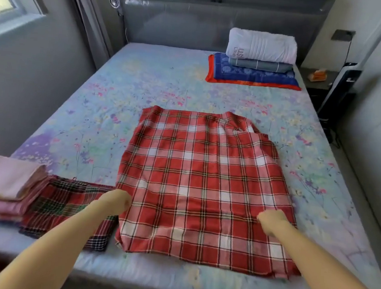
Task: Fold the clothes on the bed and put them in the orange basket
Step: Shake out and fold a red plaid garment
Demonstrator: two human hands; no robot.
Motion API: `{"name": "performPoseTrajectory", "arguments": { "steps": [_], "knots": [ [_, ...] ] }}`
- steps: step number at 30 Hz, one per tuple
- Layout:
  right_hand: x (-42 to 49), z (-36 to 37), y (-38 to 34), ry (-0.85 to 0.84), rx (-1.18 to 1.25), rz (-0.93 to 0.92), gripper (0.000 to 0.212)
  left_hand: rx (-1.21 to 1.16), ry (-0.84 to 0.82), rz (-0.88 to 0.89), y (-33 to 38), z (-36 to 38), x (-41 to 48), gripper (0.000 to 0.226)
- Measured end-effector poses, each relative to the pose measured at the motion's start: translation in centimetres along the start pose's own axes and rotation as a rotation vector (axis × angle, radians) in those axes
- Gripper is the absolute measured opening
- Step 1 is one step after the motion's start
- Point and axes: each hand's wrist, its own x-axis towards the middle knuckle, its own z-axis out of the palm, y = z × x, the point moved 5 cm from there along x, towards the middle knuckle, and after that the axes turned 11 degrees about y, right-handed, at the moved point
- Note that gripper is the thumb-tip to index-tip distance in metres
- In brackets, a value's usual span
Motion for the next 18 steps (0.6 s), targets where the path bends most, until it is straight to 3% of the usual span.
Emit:
{"name": "performPoseTrajectory", "arguments": {
  "steps": [8,13,18],
  "knots": [
    [4.7,-4.0,-13.5,0.103,0.313,-0.239,0.038,-0.366,0.142,-0.507,-7.8,3.7,0.1,0.025],
    [6.5,-4.0,-25.3,0.052,0.486,-0.385,0.041,-0.560,0.066,-0.720,-11.0,10.0,1.2,0.022],
    [7.4,-2.1,-36.1,-0.013,0.577,-0.449,0.049,-0.841,-0.161,-0.894,-11.7,19.8,2.3,0.024]
  ]
}}
